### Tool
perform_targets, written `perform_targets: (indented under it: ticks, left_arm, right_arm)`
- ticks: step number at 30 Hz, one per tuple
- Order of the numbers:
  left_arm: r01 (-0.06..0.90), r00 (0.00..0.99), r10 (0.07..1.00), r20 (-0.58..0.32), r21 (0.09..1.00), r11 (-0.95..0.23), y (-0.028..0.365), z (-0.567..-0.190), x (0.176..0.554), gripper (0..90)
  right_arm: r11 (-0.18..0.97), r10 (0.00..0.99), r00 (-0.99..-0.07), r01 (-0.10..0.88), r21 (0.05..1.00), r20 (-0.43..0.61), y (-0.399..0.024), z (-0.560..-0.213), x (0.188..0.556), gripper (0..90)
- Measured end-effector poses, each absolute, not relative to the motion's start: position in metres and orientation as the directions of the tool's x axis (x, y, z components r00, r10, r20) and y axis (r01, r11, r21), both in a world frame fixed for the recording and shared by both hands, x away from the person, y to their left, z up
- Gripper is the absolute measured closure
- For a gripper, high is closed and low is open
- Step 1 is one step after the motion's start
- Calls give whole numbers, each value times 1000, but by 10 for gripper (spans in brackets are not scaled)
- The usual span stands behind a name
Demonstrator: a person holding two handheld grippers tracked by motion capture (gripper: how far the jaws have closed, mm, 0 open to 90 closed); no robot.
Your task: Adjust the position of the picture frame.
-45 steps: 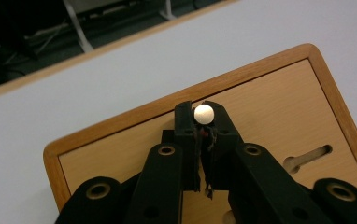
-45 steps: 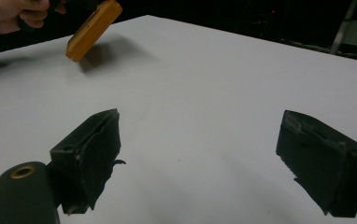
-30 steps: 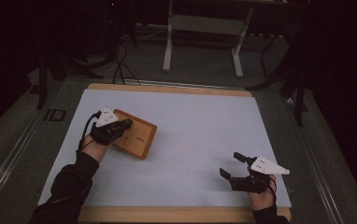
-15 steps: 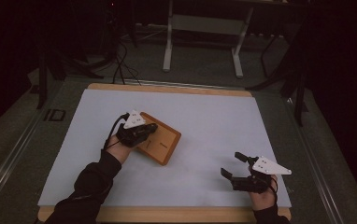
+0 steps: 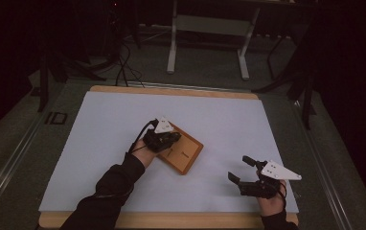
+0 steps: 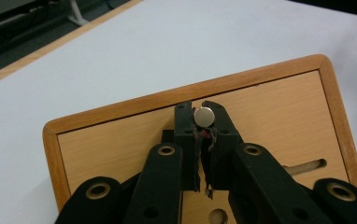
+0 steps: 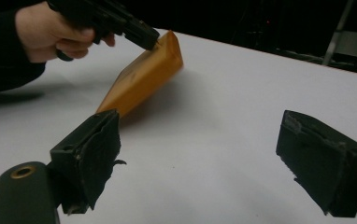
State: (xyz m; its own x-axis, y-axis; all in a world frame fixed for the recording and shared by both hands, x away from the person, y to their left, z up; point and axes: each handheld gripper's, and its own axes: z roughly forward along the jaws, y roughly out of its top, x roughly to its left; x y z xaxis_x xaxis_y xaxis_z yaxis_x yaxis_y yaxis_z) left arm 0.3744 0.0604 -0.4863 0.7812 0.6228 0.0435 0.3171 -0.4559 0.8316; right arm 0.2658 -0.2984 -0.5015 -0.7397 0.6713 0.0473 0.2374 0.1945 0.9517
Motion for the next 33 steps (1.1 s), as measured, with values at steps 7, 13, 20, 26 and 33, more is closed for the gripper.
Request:
perform_targets:
  ticks: [7, 13, 20, 26, 33]
  left_arm:
    - [327, 783, 619, 59, 809, -489, 44, -495, 384, 857]
    - [341, 780, 623, 51, 801, -492, 32, -509, 393, 857]
    - [372, 779, 627, 24, 787, -492, 24, -521, 401, 857]
    - [383, 779, 627, 19, 777, -499, 20, -528, 404, 857]
    - [386, 783, 622, 11, 774, -501, 20, -528, 405, 857]
  right_arm:
    - [190, 673, -738, 239, 952, 52, -300, -502, 266, 135]
    - [189, 671, -739, 239, 953, 52, -300, -502, 266, 135]
    - [188, 669, -741, 245, 951, 59, -300, -503, 267, 135]
    - [193, 665, -744, 245, 950, 57, -299, -503, 267, 135]
    - [193, 665, -745, 251, 949, 62, -299, -504, 267, 135]
